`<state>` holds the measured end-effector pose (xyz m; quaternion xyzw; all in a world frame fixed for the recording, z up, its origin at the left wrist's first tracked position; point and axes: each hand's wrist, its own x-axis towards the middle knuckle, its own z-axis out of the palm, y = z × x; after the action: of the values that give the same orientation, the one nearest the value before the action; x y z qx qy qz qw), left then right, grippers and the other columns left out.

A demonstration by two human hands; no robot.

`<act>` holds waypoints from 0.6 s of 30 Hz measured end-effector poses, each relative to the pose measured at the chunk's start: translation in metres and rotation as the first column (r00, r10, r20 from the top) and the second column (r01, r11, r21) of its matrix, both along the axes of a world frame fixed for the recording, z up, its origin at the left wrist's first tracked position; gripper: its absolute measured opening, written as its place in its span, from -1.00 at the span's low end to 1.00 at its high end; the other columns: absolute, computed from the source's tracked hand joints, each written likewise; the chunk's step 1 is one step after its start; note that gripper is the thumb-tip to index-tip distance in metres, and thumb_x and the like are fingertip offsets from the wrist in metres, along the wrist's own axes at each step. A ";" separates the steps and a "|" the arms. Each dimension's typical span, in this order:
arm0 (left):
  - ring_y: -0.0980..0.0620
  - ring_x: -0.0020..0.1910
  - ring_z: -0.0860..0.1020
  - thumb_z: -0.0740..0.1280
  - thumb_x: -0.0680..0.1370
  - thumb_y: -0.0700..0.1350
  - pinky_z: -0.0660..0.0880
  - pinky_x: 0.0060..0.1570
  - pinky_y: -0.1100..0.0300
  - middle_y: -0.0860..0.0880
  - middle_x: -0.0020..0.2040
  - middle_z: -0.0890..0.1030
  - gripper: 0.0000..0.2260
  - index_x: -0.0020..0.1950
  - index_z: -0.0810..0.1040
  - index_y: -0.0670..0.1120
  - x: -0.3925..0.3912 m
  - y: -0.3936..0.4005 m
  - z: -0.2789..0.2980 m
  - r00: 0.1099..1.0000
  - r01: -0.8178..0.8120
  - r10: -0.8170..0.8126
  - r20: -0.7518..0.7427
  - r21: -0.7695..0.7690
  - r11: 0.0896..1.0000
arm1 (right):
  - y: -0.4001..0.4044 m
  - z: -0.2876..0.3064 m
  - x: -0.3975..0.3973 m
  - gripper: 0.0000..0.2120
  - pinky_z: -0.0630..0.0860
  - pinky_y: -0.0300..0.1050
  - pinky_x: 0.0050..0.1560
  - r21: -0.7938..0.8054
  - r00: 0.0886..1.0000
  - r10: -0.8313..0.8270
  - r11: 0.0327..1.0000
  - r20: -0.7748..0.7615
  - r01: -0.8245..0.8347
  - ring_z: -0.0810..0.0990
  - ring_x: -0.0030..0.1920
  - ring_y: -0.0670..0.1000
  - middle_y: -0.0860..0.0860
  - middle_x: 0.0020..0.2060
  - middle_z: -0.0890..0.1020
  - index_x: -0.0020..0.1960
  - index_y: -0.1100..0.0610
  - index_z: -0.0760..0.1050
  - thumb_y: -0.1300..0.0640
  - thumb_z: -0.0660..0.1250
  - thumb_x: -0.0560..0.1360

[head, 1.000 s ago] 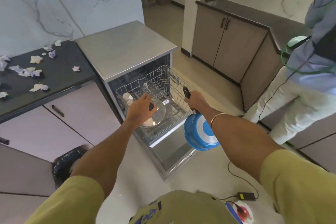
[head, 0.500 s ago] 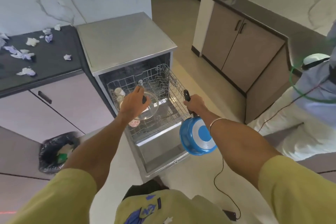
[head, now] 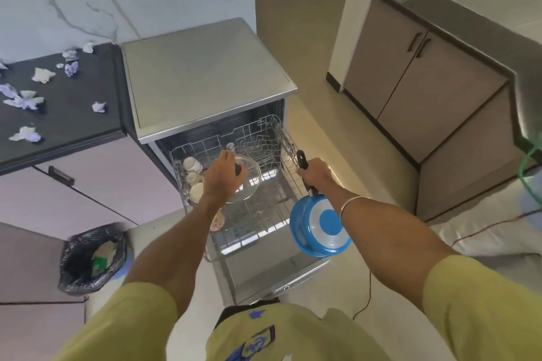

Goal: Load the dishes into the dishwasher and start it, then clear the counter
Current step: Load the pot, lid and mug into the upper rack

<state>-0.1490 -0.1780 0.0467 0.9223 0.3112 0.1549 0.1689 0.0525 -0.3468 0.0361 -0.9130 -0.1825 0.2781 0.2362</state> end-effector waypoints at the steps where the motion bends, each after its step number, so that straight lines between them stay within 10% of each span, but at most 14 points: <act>1: 0.02 -0.30 0.45 0.31 0.58 0.02 0.46 -0.37 0.14 -0.06 -0.07 0.47 -0.74 0.05 0.44 -0.18 0.008 0.002 -0.001 1.000 0.005 -0.005 -0.009 -0.001 1.000 | 0.005 -0.001 0.006 -0.61 0.48 -0.09 -0.21 -0.003 1.000 -0.007 1.000 -0.011 0.007 0.66 -0.06 0.19 0.19 -0.06 0.67 0.11 0.27 0.56 -0.05 0.40 0.51; 11: -0.02 -0.29 0.48 0.34 0.55 -0.06 0.37 -0.35 0.17 -0.11 0.00 0.51 -0.75 0.08 0.49 -0.23 0.052 0.024 -0.013 0.990 -0.137 0.135 -0.031 -0.071 0.988 | 0.052 -0.021 0.047 -0.66 0.33 -0.19 -0.45 0.023 0.991 -0.067 0.997 -0.119 0.070 0.58 -0.20 0.12 0.14 -0.15 0.63 0.07 0.29 0.59 0.01 0.37 0.52; 18: -0.06 -0.20 0.50 0.28 0.59 0.02 0.45 -0.25 0.09 -0.12 0.02 0.50 -0.70 0.09 0.48 -0.22 0.078 0.026 -0.039 0.949 -0.304 0.289 -0.122 -0.126 0.944 | 0.083 -0.060 0.071 -0.63 0.55 -0.04 -0.19 0.010 0.983 -0.071 0.997 -0.167 0.074 0.66 -0.01 0.20 0.20 0.00 0.67 0.16 0.29 0.58 0.00 0.38 0.53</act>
<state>-0.0710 -0.1517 0.0074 0.8571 0.4650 0.1087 0.1932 0.1234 -0.2636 -0.0243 -0.8907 -0.1311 0.3429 0.2681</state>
